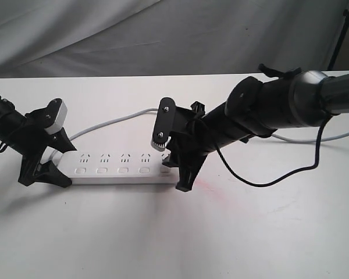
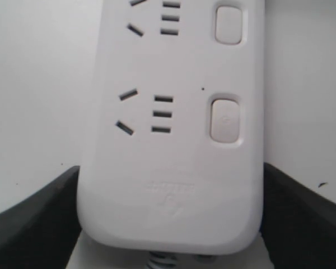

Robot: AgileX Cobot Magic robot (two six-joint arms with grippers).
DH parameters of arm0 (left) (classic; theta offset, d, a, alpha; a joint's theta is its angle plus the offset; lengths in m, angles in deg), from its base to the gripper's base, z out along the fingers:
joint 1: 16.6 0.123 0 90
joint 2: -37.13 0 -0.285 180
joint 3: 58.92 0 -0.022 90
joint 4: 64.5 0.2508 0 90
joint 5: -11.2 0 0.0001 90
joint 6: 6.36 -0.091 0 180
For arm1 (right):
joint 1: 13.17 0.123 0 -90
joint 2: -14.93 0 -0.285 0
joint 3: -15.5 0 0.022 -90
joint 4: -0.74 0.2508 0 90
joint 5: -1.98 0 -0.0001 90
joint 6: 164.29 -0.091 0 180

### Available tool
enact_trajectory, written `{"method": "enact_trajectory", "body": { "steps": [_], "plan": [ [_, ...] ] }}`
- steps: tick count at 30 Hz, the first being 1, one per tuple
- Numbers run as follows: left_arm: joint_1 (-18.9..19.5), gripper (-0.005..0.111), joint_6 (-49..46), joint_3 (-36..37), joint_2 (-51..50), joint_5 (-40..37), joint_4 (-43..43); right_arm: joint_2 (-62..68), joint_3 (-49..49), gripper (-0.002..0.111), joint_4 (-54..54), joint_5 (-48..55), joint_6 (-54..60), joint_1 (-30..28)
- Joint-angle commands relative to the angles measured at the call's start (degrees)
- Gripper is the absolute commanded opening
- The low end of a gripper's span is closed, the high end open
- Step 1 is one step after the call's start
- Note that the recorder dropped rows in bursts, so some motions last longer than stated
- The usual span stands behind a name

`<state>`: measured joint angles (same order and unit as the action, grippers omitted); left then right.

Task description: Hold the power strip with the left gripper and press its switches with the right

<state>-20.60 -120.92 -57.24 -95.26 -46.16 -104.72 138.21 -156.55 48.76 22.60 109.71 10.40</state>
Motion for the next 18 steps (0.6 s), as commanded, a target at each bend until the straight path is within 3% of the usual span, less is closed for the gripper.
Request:
{"method": "enact_trajectory", "body": {
  "steps": [1,18],
  "plan": [
    [-0.1,0.065,0.46,-0.1,0.03,0.42,0.19,0.28,0.16,0.035,0.79,-0.78,0.48,0.67],
    [-0.1,0.065,0.46,-0.1,0.03,0.42,0.19,1.61,0.16,0.035,0.98,-3.11,0.48,1.73]
  ]
}}
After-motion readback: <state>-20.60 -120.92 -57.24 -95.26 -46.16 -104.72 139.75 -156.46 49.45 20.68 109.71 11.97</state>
